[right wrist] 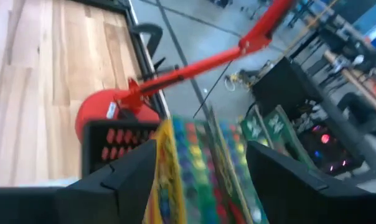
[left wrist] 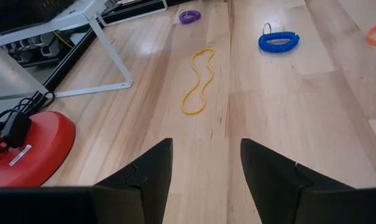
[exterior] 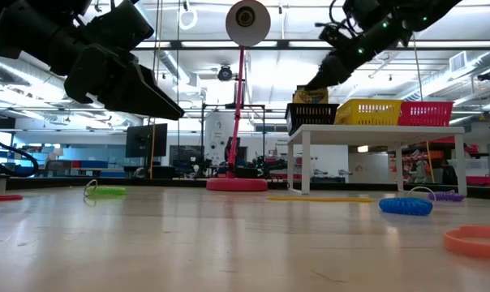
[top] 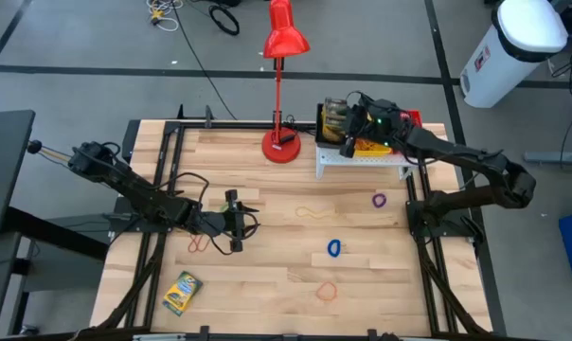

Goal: Pick & Place Office Desk Supplies
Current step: Put the top crayon box into the black bin

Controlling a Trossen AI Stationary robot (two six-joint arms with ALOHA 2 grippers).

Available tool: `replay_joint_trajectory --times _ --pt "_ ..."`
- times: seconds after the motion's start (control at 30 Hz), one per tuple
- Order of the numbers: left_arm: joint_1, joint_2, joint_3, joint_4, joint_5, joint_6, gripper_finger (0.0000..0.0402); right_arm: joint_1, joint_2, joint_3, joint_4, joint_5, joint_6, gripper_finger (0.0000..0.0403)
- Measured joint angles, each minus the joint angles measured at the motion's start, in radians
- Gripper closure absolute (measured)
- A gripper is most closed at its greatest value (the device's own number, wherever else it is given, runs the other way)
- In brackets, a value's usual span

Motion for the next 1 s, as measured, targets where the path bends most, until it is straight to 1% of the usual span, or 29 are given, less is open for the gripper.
replay_joint_trajectory --times 0.13,0.27,0.33,0.4,0.5,0.57,0.63,0.73,0.77,0.8,0.9,1.0 --pt "0.000 0.000 0.000 0.000 0.000 -0.003 0.0206 0.057 0.000 0.000 0.040 0.074 -0.017 0.0128" --pt "0.000 0.000 0.000 -0.002 0.000 -0.011 0.0206 0.112 -0.014 0.000 0.045 0.165 -0.025 0.0118" --pt "-0.001 0.000 0.000 -0.002 0.000 -0.012 0.0206 0.141 -0.030 0.000 0.040 0.222 -0.022 0.0121" --pt "0.000 0.000 0.000 -0.002 0.000 -0.014 0.0206 0.172 -0.053 0.000 0.022 0.277 -0.012 0.0135" --pt "0.000 0.000 0.000 -0.002 0.000 -0.015 0.0206 0.216 -0.077 0.000 -0.013 0.325 0.022 0.0175" --pt "0.000 0.000 0.000 -0.002 0.000 -0.015 0.0206 0.240 -0.078 0.000 -0.055 0.353 0.049 0.0218" --pt "0.000 0.000 0.000 -0.002 0.000 -0.016 0.0206 0.260 -0.069 0.000 -0.114 0.390 0.068 0.0274" --pt "0.000 0.000 0.000 -0.001 0.000 -0.016 0.0206 0.279 -0.044 0.000 -0.185 0.445 0.090 0.0368" --pt "0.001 0.000 0.000 -0.001 0.000 -0.016 0.0206 0.284 -0.037 0.000 -0.192 0.455 0.094 0.0385" --pt "0.001 0.000 0.000 -0.001 0.000 -0.016 0.0206 0.284 -0.031 0.000 -0.196 0.462 0.098 0.0389" --pt "0.001 0.000 0.000 -0.001 0.000 -0.016 0.0206 0.281 -0.004 0.000 -0.198 0.470 0.118 0.0378" --pt "0.001 0.000 0.000 0.000 0.000 -0.016 0.0206 0.281 0.027 0.005 -0.205 0.474 0.115 0.0393"
